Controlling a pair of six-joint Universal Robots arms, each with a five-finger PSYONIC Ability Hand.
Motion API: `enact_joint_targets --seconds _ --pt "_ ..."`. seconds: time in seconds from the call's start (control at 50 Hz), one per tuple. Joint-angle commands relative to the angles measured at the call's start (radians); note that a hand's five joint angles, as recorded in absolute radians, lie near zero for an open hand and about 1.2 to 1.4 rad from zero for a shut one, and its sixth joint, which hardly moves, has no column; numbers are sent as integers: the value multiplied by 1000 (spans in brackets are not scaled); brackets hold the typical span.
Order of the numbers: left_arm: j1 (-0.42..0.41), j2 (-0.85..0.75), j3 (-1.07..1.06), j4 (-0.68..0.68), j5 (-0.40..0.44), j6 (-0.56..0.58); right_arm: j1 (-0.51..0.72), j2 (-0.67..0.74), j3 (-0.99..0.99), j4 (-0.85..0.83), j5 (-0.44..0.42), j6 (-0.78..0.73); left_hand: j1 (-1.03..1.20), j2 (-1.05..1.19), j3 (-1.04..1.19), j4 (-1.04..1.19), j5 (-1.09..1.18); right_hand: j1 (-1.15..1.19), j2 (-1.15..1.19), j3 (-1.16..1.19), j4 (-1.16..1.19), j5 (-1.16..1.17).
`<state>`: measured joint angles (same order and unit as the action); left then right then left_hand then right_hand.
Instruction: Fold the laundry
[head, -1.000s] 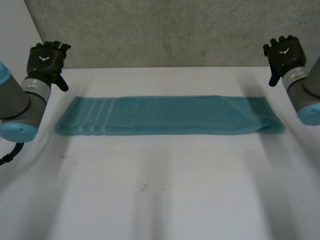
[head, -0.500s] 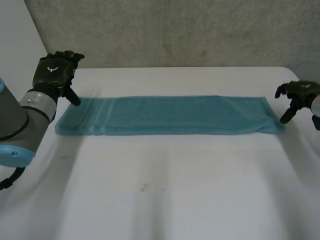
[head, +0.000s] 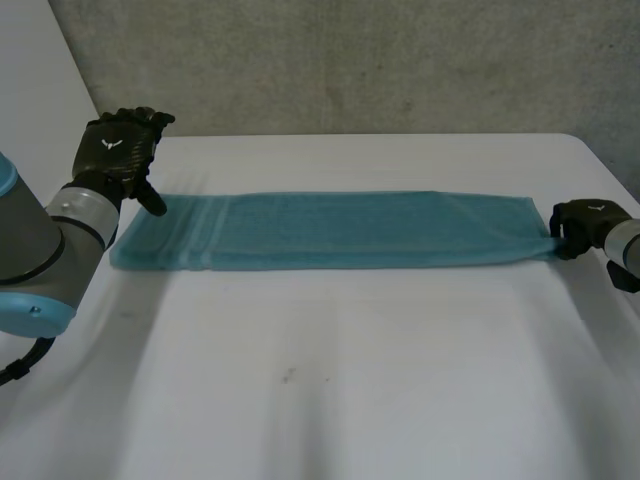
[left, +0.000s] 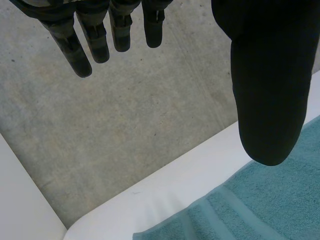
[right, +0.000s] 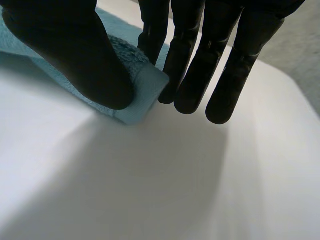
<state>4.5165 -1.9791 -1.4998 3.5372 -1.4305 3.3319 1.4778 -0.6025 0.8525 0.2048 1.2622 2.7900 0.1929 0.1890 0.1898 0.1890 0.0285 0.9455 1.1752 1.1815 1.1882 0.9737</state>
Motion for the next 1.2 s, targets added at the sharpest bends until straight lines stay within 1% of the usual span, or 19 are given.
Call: enact_joint_targets --seconds 0.02,0.08,0.18,0.32,0.36,0.48,0.52,0.54,0.64,0.68,0.78,0.94,1.08,1.1,1.12,1.14,1.16,1.18,1.2 --pt "3 13 -11 -1 1 0 -76 -52 7 -57 63 -47 29 33 33 33 19 451 221 215 208 248" --pt "1 13 -13 -1 1 0 -97 -68 5 -62 74 -86 29 33 33 33 19 451 221 215 208 248" --pt "3 16 -30 -1 1 0 -157 -88 -61 -59 127 -268 29 33 33 33 19 451 221 215 208 248" --pt "6 42 -51 -1 1 0 -106 -95 -132 -57 160 -270 29 33 33 33 19 451 221 215 208 248" --pt "9 51 -60 -1 1 0 -1 -95 -164 -62 154 -260 27 30 30 30 16 451 221 215 208 248" --pt "16 92 -88 -1 1 0 173 -94 -228 -100 152 -262 27 30 30 30 16 451 221 215 208 248" --pt "19 109 -97 -1 1 0 287 -92 -251 -169 135 -263 27 30 30 30 16 451 221 215 208 248" --pt "19 109 -97 -1 1 0 288 -92 -251 -169 135 -264 27 30 30 30 16 451 221 215 208 248" --pt "35 132 -117 -1 2 0 457 -72 -250 -301 37 -260 24 27 27 27 13 451 221 215 208 248" --pt "53 143 -132 -1 2 0 573 -25 -257 -366 -39 -260 24 27 27 27 13 451 221 215 208 248" --pt "69 149 -148 -1 2 0 714 73 -296 -419 -121 -265 21 24 24 25 10 451 221 215 208 248" --pt "85 149 -172 -1 4 0 848 280 -435 -400 -138 -271 15 19 18 19 5 451 221 215 208 248" --pt "82 148 -183 0 5 -3 855 317 -471 -375 -121 -282 15 19 18 19 5 451 221 215 208 248" --pt "78 146 -180 0 5 -3 852 313 -471 -374 -104 -282 15 19 18 19 5 80 -150 -156 -163 -123" --pt "78 146 -180 0 5 -3 852 313 -471 -373 -104 -282 15 19 18 19 5 76 -154 -160 -167 -127" --pt "75 143 -172 0 5 -3 852 303 -471 -373 -71 -283 15 19 18 19 5 -627 -857 -863 -870 -830" --pt "72 140 -166 2 5 -3 852 279 -468 -373 -25 -282 15 19 18 19 5 -771 -1001 -1007 -1014 -974" --pt "72 140 -166 2 5 -3 852 279 -468 -373 -24 -282 15 19 18 19 5 -771 -1001 -1007 -1014 -974" --pt "66 138 -159 8 5 -3 848 245 -464 -372 30 -282 15 19 18 19 5 -771 -1001 -1007 -1014 -974"
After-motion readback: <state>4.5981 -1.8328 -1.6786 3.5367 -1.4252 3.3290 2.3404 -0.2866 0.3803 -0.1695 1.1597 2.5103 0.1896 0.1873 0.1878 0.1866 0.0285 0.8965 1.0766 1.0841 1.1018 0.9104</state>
